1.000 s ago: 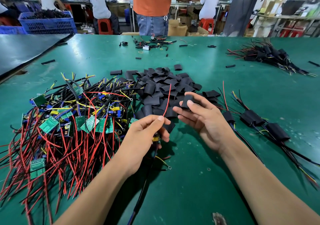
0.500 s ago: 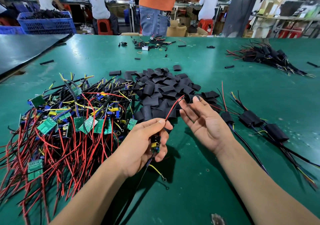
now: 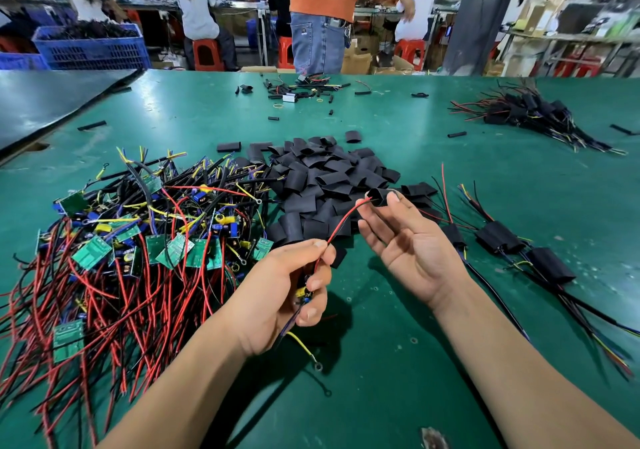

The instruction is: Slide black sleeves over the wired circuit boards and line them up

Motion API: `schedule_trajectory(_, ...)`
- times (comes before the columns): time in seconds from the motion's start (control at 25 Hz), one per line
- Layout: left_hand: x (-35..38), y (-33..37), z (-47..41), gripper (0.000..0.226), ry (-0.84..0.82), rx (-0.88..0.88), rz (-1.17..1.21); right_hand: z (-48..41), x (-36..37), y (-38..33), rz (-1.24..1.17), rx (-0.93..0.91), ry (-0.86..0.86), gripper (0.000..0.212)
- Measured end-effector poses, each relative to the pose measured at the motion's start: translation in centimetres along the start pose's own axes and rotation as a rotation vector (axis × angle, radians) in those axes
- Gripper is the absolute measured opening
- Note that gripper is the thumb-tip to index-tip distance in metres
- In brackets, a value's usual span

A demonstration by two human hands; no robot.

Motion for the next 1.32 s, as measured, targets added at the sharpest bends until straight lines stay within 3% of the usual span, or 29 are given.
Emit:
schedule_trajectory(0.32,-0.5,0.1,0.2,0.027,0.076,-0.001,-0.055,0.4,0.5,0.1,0.077,0.034,-0.095,0.022)
schedule_trajectory(0.6,-0.3,0.0,0.3,0.027,0.107,-0.002,-0.134,0.7,1.4,0.3,0.277,-0.054,-0.144,0.041)
schedule_trajectory(0.88,-0.5,0.0,0.2,0.028,0.106,-0.02,-0.15,0.9,1.5,1.2,0.265,0.089,-0.233,0.052)
schedule_trajectory(1.08,-0.4,0.3,0.3,0.027,0.121,-0.005,-0.133,1.3,2.0,2.2,0.346,0.137,-0.327,0.036)
schedule_trajectory(1.32,-0.4,0.2,0.2,0.02,0.223,0.007,-0.066,1.1,1.7,1.7,0.349,0.032,-0.212,0.024)
Point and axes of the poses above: each hand's wrist, its own z-axis away from the middle knuckle, its own x-axis out of the palm, y = z × x, the point moved 5 cm from there along -z, towards the middle knuckle, and after that the axes turned 6 degrees about -y, right-handed, at the moved point
